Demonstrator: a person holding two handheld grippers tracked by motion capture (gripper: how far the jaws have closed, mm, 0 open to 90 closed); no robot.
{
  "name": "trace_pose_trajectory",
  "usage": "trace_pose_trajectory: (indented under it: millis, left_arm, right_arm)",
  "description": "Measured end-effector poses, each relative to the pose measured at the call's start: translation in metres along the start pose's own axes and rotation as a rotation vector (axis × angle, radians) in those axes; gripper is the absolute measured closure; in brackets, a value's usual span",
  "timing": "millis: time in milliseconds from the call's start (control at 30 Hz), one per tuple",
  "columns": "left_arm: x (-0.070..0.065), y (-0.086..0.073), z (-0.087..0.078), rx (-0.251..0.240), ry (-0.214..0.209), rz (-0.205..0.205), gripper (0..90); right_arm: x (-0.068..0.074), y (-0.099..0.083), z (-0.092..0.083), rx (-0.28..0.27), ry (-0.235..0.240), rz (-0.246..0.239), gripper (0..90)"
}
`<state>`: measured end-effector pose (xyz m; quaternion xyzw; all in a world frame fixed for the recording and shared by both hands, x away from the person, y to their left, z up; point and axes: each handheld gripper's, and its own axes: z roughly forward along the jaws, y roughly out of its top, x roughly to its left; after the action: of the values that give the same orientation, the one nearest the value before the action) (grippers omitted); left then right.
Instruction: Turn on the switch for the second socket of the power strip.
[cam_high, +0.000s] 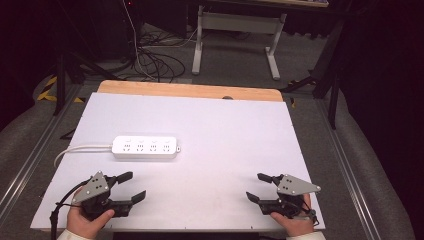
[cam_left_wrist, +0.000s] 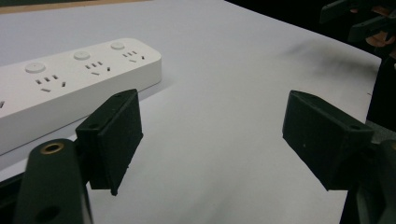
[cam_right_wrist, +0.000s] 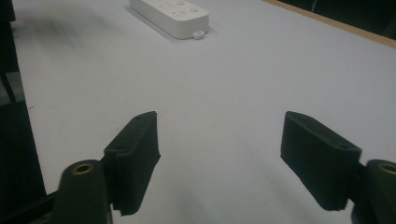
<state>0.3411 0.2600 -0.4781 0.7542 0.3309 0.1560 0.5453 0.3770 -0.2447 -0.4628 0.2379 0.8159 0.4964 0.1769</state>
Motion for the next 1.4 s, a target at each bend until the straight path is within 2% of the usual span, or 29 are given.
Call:
trace_pose_trajectory:
  millis: [100, 233, 500, 900, 1000, 1167, 1300, 1400]
  left_arm:
    - [0.000, 0.001, -0.001, 0.009, 0.014, 0.003, 19.8]
    - [0.000, 0.002, -0.002, 0.007, 0.034, 0.009, 19.5]
    - [0.000, 0.002, -0.002, 0.006, 0.046, 0.004, 19.4]
    - [0.000, 0.003, -0.002, 0.018, 0.061, 0.026, 17.8]
    - [-0.001, 0.005, -0.002, 0.022, 0.071, 0.012, 16.9]
    - [0.000, 0.010, -0.004, 0.029, 0.054, 0.000, 14.5]
    - [0.000, 0.017, -0.005, 0.056, 0.062, 0.025, 18.7]
    - [0.001, 0.020, -0.006, 0.063, 0.059, 0.023, 21.0]
  right_arm:
    - [0.000, 0.000, 0.001, 0.015, -0.006, 0.003, 23.7]
    - [-0.001, 0.000, 0.000, 0.009, -0.016, 0.002, 22.6]
    - [-0.002, 0.000, 0.000, 0.010, -0.017, 0.004, 22.4]
    - [-0.002, 0.000, 0.001, 0.014, -0.014, 0.002, 22.4]
    - [-0.002, 0.000, 0.002, 0.018, -0.011, 0.004, 22.4]
    - [-0.001, 0.000, 0.002, 0.019, -0.013, 0.006, 22.5]
    - [-0.001, 0.000, 0.004, 0.025, -0.009, 0.007, 23.0]
    - [-0.001, 0.000, 0.004, 0.025, -0.009, 0.007, 23.0]
